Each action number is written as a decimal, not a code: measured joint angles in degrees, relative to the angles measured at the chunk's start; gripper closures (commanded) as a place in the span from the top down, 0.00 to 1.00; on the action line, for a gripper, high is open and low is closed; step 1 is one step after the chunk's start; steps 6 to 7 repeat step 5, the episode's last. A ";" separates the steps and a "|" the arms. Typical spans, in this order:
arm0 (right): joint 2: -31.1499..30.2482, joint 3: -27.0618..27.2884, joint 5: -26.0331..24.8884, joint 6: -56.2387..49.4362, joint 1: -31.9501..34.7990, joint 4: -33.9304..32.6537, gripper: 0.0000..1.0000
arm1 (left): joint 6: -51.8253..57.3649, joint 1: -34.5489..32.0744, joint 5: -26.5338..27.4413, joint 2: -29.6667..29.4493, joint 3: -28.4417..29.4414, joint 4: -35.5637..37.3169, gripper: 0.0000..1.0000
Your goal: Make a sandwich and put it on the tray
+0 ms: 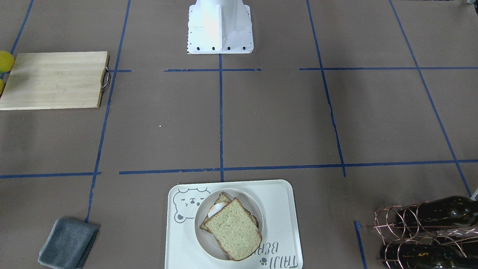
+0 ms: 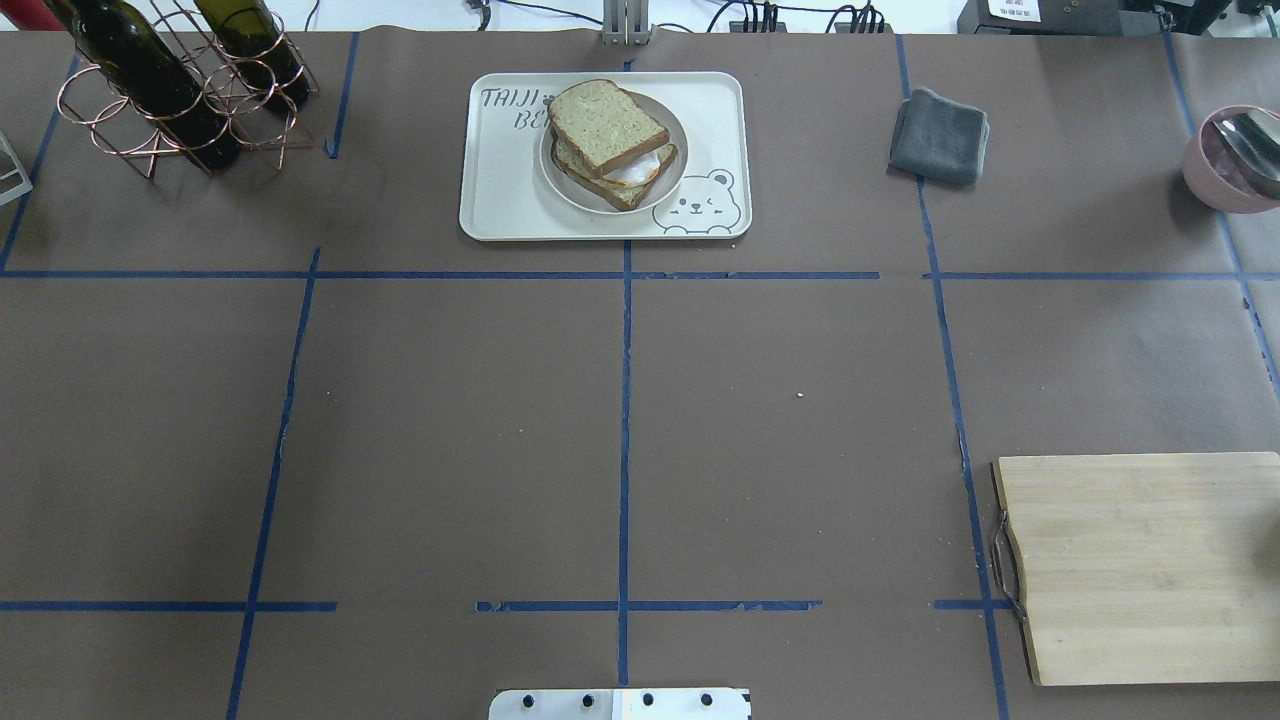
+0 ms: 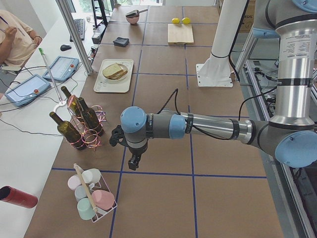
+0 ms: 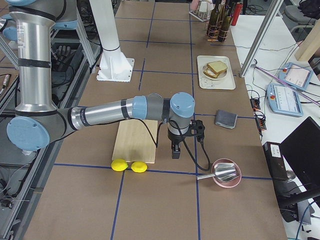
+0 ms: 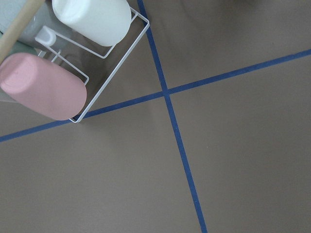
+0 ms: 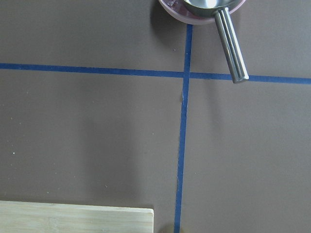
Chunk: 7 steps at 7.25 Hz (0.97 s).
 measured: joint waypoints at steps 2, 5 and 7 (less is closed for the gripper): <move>-0.11 -0.52 0.18 0.25 -0.03 0.00 1.00 | 0.00 0.01 0.26 0.18 -0.05 -0.19 1.00; 0.04 -1.58 0.41 0.43 -0.14 0.00 1.00 | 0.00 0.15 0.29 0.37 -0.13 -0.25 1.00; 0.04 -1.58 0.41 0.43 -0.14 0.00 1.00 | 0.00 0.15 0.29 0.37 -0.13 -0.25 1.00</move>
